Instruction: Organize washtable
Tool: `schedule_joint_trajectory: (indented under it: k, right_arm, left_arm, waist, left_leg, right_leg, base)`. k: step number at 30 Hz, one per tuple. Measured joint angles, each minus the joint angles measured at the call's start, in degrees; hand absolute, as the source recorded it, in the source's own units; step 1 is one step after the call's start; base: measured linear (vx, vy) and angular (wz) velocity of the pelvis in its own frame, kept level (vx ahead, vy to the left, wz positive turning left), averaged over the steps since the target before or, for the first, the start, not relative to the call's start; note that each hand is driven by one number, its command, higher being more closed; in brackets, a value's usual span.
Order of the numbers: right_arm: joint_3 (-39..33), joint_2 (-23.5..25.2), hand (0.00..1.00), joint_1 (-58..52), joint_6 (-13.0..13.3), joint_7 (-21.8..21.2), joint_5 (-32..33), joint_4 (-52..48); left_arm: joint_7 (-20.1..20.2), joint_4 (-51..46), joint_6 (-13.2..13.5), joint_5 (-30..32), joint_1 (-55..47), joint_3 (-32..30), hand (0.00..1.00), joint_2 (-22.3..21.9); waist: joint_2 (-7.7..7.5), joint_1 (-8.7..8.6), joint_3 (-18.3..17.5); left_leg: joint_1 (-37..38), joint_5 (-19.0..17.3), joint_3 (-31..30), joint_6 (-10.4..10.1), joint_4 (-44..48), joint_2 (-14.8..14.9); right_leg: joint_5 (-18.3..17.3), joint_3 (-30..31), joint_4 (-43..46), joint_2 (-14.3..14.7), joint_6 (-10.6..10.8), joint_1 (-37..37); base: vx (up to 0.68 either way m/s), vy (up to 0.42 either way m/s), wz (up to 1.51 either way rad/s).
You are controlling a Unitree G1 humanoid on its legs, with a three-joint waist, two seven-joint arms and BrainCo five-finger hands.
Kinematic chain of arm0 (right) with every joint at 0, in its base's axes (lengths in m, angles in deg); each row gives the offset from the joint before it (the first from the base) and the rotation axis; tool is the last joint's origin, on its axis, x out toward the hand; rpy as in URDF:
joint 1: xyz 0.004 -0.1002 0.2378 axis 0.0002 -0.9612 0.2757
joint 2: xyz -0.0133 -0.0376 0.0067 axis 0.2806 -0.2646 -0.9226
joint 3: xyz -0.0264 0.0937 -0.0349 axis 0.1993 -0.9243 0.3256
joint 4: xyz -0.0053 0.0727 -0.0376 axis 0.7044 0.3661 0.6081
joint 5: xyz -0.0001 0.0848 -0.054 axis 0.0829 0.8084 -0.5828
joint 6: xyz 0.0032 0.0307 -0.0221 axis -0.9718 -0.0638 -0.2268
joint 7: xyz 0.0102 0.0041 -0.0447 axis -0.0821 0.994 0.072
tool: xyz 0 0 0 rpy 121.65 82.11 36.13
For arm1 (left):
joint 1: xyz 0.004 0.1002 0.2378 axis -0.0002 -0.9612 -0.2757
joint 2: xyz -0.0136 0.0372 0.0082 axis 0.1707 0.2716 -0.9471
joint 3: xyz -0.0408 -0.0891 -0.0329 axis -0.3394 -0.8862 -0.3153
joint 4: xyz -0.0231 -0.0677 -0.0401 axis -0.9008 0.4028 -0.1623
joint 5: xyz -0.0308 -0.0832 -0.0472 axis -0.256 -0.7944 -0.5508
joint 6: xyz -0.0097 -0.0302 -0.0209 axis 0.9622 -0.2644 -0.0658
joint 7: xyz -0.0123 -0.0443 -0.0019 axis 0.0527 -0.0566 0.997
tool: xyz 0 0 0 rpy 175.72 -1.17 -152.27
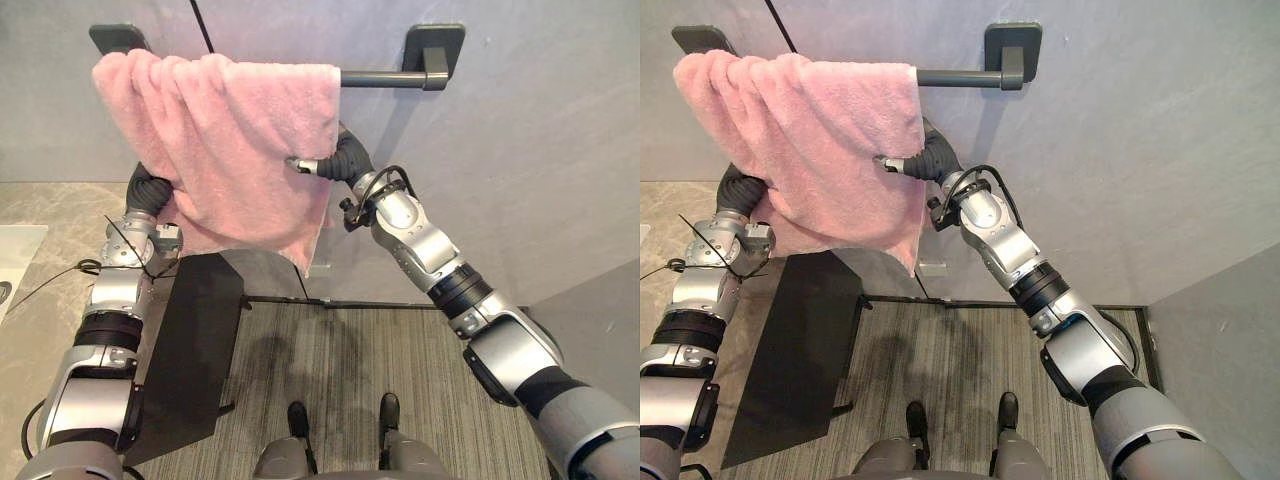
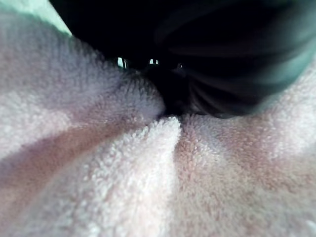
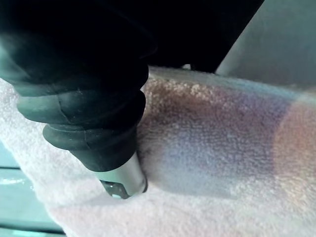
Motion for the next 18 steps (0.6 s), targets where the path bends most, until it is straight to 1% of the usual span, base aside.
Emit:
schedule_joint_trajectory:
  k: [8, 11, 13, 18]
  right_arm:
    - [-1.8, 0.0, 1.00, -0.3, 0.0, 0.2, -2.3, 0.0]
    - [-3.7, 0.0, 1.00, -1.4, 0.0, 0.5, -2.5, -0.2]
    - [-5.2, -0.1, 1.00, -2.7, 0.0, 1.0, -2.5, -0.2]
    - [-6.9, -0.2, 1.00, -4.6, 0.0, 1.2, -2.0, -1.8]
  left_arm:
    - [0.0, -1.6, 0.0, 0.0, -0.1, 0.0, 1.00, -0.1]
    - [-0.2, -1.7, 0.0, 0.0, -0.1, -0.3, 1.00, -0.1]
    - [-1.0, -1.7, 0.0, 0.1, -0.1, -2.5, 1.00, -1.2]
    - [-2.5, -4.2, -0.2, 0.5, -2.3, -3.6, 1.00, -3.5]
  waist:
    - [-0.03, -0.07, 0.0]
    - [-0.16, -0.06, 0.0]
    - [-0.59, -0.19, -0.1]
    - [-0.98, -0.46, -0.1]
  left_leg:
    - [0.5, 0.0, 0.0, 0.0, 0.0, 0.0]
    - [0.9, 0.6, 0.0, 0.0, -1.0, 0.0]
    - [1.2, 0.9, 0.0, 0.0, -1.5, 0.0]
    - [1.4, 0.9, 0.3, -0.1, -1.5, -0.1]
  right_leg:
    - [0.0, 0.0, 0.0, 0.0, 0.0, 0.5]
    - [0.0, 0.0, 0.0, 0.0, 0.0, 0.6]
    - [0.0, 0.0, 0.0, 0.1, 0.0, 0.6]
    - [0.1, 0.2, 0.0, 0.1, 0.1, 0.6]
  base:
    - [0.00, 0.000, 0.00]
    - [0.00, 0.000, 0.00]
    - [0.00, 0.000, 0.00]
    - [-0.01, 0.001, -0.01]
